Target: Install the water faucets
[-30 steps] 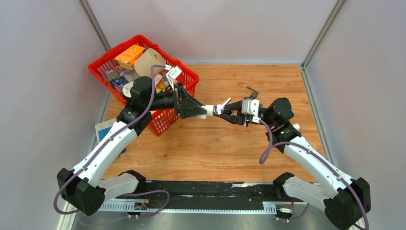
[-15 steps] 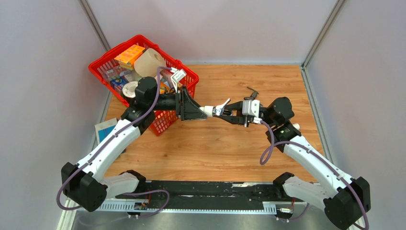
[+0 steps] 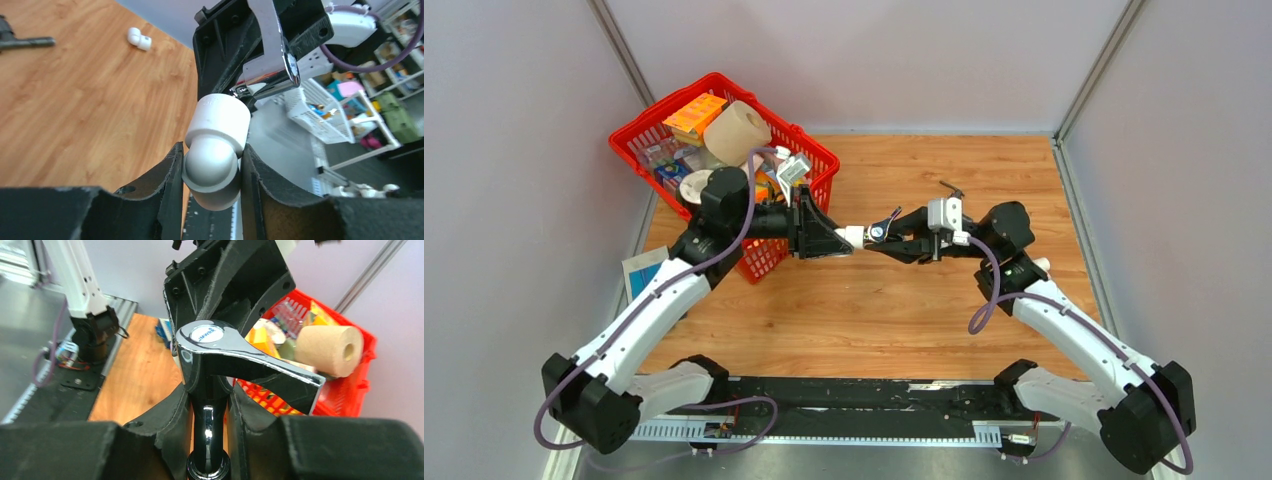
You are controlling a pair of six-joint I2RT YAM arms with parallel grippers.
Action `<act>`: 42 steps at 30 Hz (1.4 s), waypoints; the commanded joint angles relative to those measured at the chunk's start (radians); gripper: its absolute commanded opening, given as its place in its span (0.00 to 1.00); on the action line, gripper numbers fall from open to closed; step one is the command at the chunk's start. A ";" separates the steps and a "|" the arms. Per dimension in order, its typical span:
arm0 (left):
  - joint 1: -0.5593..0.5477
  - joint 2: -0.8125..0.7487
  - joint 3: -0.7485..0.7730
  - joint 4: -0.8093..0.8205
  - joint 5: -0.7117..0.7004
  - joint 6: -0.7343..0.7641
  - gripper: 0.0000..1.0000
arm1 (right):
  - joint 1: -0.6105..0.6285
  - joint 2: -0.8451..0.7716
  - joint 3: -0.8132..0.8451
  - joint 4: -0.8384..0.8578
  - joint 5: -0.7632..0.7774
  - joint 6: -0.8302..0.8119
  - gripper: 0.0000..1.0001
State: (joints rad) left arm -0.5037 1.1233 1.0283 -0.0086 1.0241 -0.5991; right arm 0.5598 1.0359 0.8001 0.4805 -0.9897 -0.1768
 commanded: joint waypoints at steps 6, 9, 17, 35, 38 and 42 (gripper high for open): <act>-0.090 -0.244 -0.068 -0.090 -0.451 0.634 0.00 | 0.002 0.061 0.112 0.007 0.120 0.589 0.00; -0.166 -0.328 -0.146 -0.033 -0.625 0.789 0.00 | 0.002 0.095 0.145 -0.009 0.105 0.742 0.00; -0.505 -0.402 -0.355 0.224 -1.218 1.475 0.00 | 0.000 0.260 0.255 -0.278 0.099 1.045 0.00; -0.699 -0.348 -0.484 0.475 -1.549 1.560 0.24 | -0.052 0.265 0.180 -0.316 0.174 1.024 0.00; -0.699 -0.385 -0.427 0.325 -1.529 1.367 0.52 | -0.084 0.227 0.191 -0.319 0.187 0.936 0.00; -0.676 -0.402 -0.306 0.117 -1.498 1.038 0.77 | -0.101 0.165 0.198 -0.322 0.220 0.775 0.00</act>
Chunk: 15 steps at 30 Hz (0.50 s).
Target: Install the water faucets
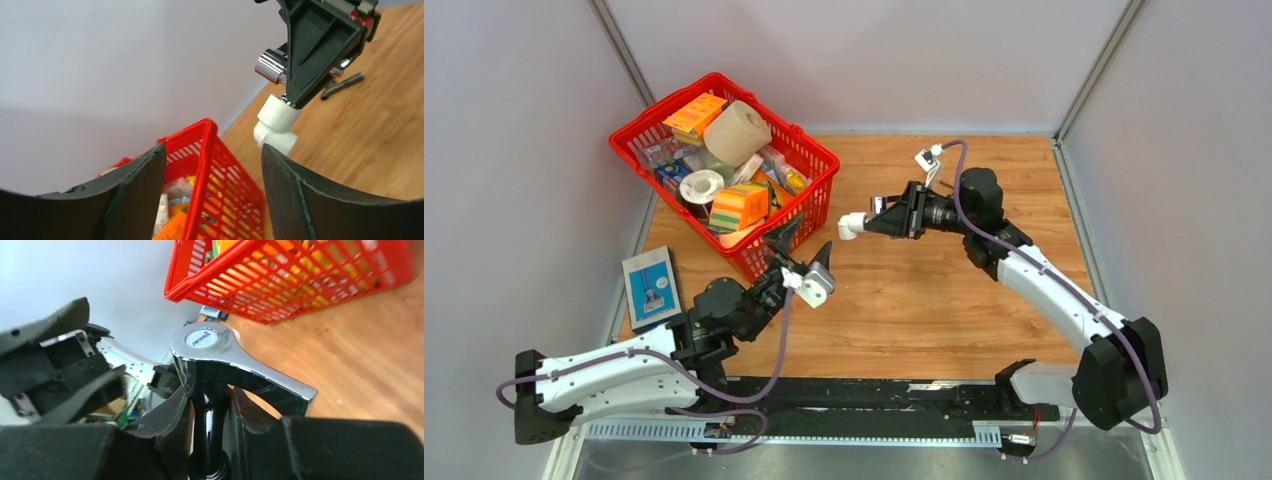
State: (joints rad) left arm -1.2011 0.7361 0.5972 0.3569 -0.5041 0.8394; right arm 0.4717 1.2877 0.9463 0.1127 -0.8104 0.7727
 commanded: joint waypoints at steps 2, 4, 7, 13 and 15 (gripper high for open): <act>0.067 -0.001 0.198 -0.352 0.119 -0.579 0.81 | -0.013 -0.128 0.052 0.047 0.043 -0.287 0.00; 0.129 0.025 0.269 -0.470 0.243 -0.705 0.82 | -0.013 -0.166 0.048 0.053 0.031 -0.386 0.00; 0.211 0.069 0.338 -0.565 0.434 -0.810 0.83 | -0.013 -0.217 0.037 0.076 -0.030 -0.553 0.00; 0.353 0.147 0.452 -0.653 0.732 -0.832 0.84 | -0.012 -0.275 0.039 0.099 -0.189 -0.714 0.00; 0.354 0.161 0.470 -0.642 0.780 -0.806 0.85 | -0.010 -0.272 0.051 0.099 -0.223 -0.725 0.00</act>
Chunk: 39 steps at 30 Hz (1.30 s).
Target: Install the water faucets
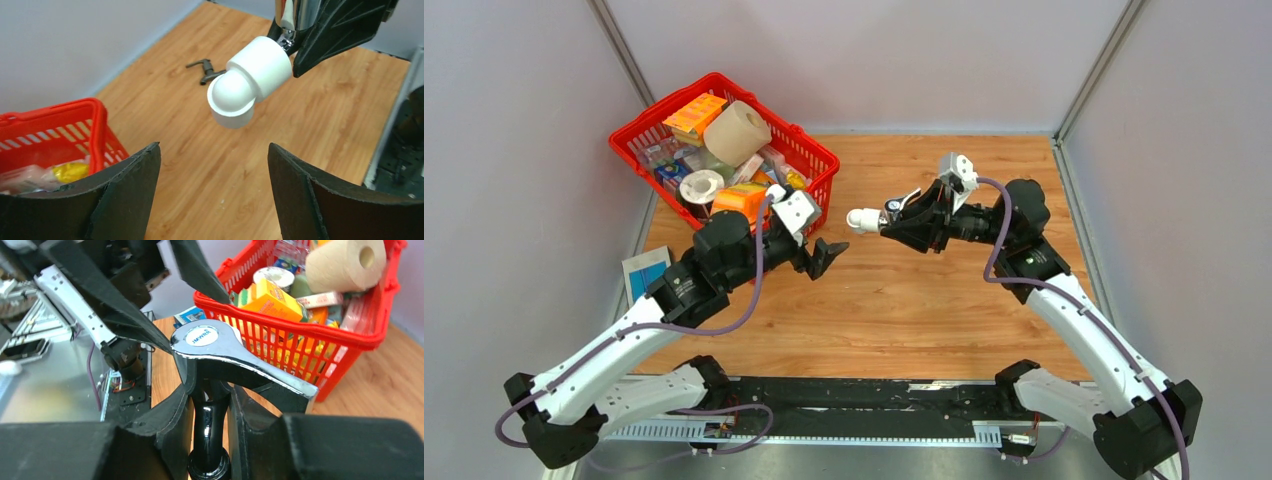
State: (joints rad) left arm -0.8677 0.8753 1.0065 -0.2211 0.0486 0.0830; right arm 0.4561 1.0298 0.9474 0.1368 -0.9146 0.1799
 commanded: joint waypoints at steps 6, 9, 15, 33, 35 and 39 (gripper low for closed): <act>0.021 0.086 0.076 -0.008 0.278 0.004 0.85 | 0.038 0.009 0.077 0.076 -0.181 -0.154 0.00; 0.021 0.091 0.049 0.084 0.283 0.046 0.84 | 0.053 0.021 0.086 0.078 -0.182 -0.149 0.00; 0.021 0.057 -0.083 0.256 0.278 0.179 0.75 | 0.069 0.067 0.097 0.087 -0.191 -0.067 0.00; -0.229 0.008 -0.272 0.384 -0.276 0.647 0.00 | 0.066 0.177 0.117 0.075 -0.035 0.293 0.00; -0.229 0.004 -0.295 0.413 -0.297 0.653 0.00 | 0.058 0.179 0.114 0.063 -0.018 0.296 0.00; -0.228 -0.004 -0.315 0.442 -0.332 0.646 0.20 | 0.026 0.162 0.097 0.060 0.028 0.299 0.00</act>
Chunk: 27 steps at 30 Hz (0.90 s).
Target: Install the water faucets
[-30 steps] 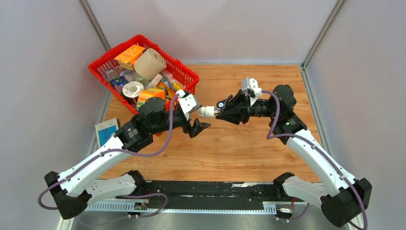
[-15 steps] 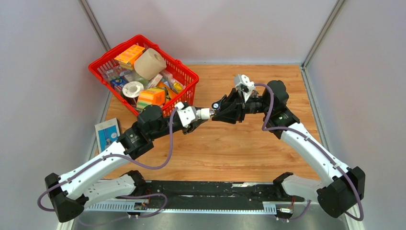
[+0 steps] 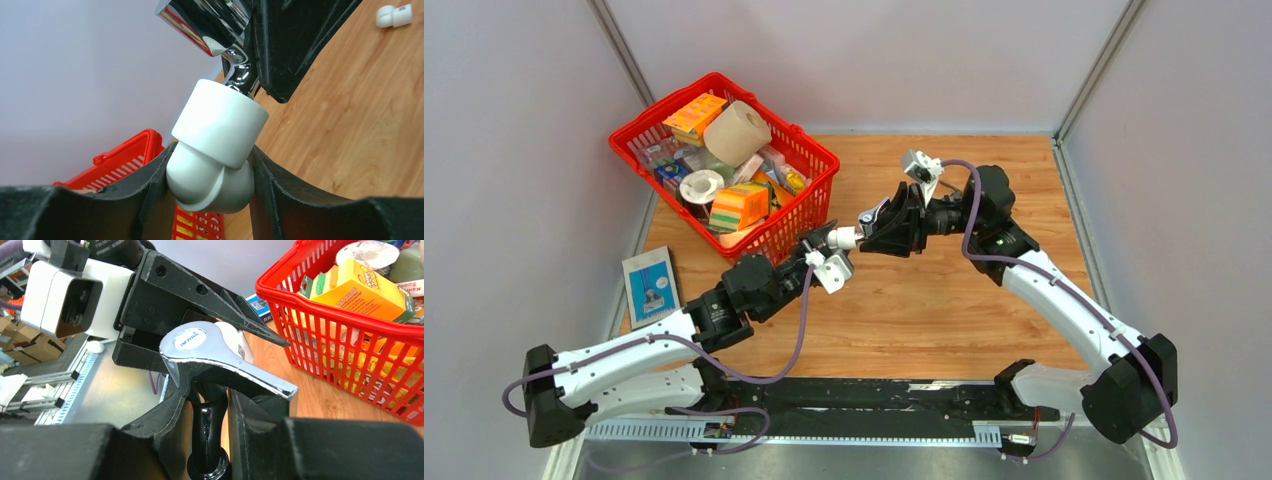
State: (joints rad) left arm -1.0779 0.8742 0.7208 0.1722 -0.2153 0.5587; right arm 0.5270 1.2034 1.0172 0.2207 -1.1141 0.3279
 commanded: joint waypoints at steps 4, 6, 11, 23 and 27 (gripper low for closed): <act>-0.016 -0.006 -0.044 0.081 -0.120 0.127 0.59 | -0.126 -0.045 -0.002 -0.027 0.286 0.160 0.00; -0.005 -0.006 -0.044 0.085 -0.137 0.100 0.66 | -0.186 -0.062 -0.020 -0.027 0.310 0.174 0.00; 0.131 -0.009 0.040 -0.005 -0.061 -0.110 0.74 | -0.376 -0.102 -0.112 -0.044 0.439 0.217 0.00; 0.411 -0.129 0.063 0.004 -0.088 -0.396 0.75 | -0.400 0.132 -0.238 0.081 0.551 0.267 0.00; 0.437 -0.159 0.022 0.067 -0.217 -0.402 0.78 | -0.342 0.270 -0.217 0.195 0.559 0.333 0.00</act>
State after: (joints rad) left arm -0.6666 0.7414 0.7597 0.1650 -0.3012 0.2104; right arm 0.1314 1.3937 0.7761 0.2218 -0.5598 0.5610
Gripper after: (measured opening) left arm 0.750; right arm 0.288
